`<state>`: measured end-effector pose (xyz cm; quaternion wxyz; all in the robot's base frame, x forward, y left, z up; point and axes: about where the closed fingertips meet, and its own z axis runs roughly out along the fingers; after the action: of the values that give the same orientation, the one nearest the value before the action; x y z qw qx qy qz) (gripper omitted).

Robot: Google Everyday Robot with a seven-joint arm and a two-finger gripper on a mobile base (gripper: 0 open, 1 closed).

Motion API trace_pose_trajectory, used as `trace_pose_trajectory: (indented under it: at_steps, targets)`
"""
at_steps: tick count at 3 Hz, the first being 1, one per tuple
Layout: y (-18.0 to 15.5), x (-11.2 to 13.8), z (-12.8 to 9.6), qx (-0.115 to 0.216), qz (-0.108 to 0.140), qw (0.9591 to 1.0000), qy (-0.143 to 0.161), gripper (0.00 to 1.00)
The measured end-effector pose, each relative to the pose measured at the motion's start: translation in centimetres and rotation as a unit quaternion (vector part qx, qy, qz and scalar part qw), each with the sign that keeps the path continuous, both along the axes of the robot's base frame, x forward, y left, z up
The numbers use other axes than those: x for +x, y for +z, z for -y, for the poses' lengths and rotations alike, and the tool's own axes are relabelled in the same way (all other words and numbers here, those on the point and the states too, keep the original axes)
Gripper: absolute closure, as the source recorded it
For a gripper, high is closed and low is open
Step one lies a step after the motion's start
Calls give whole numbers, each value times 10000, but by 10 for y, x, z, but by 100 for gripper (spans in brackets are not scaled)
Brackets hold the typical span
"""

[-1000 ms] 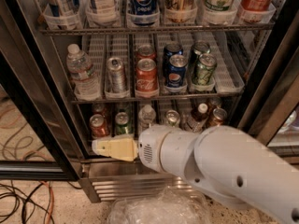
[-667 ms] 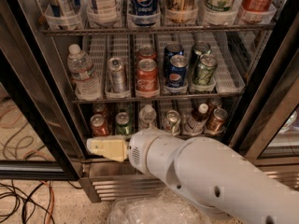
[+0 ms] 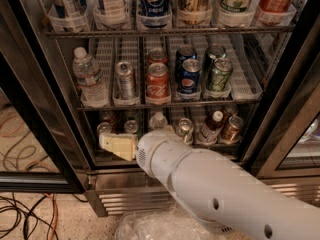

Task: Pick coke can from middle shelf of fridge

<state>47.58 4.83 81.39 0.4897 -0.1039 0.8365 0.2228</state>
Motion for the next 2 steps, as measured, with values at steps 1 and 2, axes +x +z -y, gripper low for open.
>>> trace_pose_trajectory:
  at_steps: [1,2]
  targets:
    - [0,0,0,0,0,10000,0,0]
    - [7,11,4,80,155,9995,-261,0]
